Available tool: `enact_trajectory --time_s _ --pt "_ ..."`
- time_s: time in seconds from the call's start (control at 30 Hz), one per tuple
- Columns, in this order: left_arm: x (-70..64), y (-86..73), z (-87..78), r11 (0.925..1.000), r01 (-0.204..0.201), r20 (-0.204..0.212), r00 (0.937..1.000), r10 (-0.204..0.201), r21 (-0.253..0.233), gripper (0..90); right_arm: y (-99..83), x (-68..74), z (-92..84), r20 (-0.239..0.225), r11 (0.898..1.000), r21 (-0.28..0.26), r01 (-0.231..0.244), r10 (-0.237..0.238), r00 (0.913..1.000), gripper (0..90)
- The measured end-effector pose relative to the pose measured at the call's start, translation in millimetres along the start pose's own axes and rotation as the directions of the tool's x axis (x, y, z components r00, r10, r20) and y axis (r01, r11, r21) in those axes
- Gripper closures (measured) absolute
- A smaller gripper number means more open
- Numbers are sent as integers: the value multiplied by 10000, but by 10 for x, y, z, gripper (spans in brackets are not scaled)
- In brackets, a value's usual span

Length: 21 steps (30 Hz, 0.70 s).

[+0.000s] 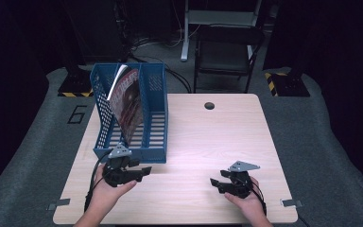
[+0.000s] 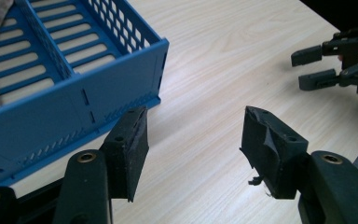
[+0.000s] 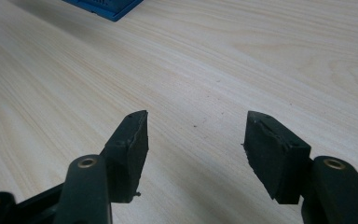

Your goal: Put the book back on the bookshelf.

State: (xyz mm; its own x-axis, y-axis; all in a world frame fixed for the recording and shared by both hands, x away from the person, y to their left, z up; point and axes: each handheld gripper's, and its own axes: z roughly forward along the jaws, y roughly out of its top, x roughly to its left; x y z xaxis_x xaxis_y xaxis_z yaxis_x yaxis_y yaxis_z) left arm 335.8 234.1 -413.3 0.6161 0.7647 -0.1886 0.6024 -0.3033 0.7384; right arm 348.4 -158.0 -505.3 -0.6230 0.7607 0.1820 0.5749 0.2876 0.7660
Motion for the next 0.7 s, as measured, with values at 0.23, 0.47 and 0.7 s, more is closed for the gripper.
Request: enact_trajectory --time_s 0.23,0.47,0.7 --pt "-73 -143 71 9969 -761 190 9969 757 178 412 1 -1 0 -31 10000 43 49 -48 10000 396" --pt "-77 -292 199 9986 -518 589 9970 509 138 412 -6 3 3 -30 9999 91 100 -100 9999 396" --pt "-61 -376 312 9980 -615 665 9960 604 144 412 -8 -11 2 18 10000 21 21 -21 10000 395"
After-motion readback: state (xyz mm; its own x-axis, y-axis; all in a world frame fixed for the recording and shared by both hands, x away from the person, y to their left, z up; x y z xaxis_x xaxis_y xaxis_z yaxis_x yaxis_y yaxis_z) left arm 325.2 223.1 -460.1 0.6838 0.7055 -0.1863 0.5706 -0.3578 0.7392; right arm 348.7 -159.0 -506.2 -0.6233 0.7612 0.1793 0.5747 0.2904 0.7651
